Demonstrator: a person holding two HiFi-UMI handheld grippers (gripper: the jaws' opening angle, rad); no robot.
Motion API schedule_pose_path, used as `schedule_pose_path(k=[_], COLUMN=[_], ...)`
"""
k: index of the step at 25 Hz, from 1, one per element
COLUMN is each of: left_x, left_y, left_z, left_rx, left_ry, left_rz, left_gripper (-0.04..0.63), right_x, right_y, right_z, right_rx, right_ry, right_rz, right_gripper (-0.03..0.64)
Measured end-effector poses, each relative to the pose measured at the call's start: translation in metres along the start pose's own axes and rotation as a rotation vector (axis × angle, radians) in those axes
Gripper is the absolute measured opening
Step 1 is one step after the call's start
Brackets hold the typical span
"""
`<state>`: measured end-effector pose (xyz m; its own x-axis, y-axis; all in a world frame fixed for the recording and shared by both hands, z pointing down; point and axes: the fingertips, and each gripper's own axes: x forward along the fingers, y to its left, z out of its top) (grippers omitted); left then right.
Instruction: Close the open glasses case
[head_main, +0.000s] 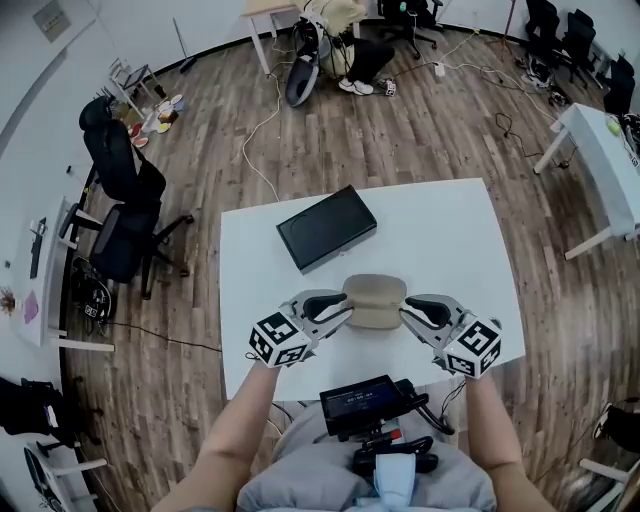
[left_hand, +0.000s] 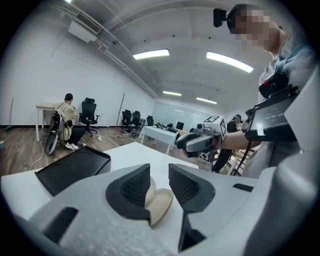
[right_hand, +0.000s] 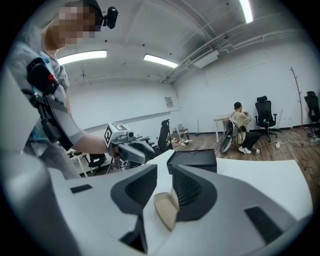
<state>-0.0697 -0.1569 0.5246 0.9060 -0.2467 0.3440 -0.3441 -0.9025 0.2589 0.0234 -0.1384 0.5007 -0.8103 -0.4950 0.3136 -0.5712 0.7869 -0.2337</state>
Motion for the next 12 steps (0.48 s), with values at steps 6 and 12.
schedule_pose_path(k=[6,12], left_x=[0.021,0.038], left_y=[0.029,0.052], left_z=[-0.019,-0.044], left_rx=[0.020,0.031], left_ry=[0.133,0.259], left_rz=[-0.003,0.006], left_gripper=[0.137,0.143], right_x=[0.021,0.040], right_y=[-0.032,-0.061], right_z=[-0.025,-0.057], right_rx=[-0.023,-0.102], right_ry=[0.124,0.258], right_rz=[-0.010,-0.046], right_gripper=[0.129,0.127])
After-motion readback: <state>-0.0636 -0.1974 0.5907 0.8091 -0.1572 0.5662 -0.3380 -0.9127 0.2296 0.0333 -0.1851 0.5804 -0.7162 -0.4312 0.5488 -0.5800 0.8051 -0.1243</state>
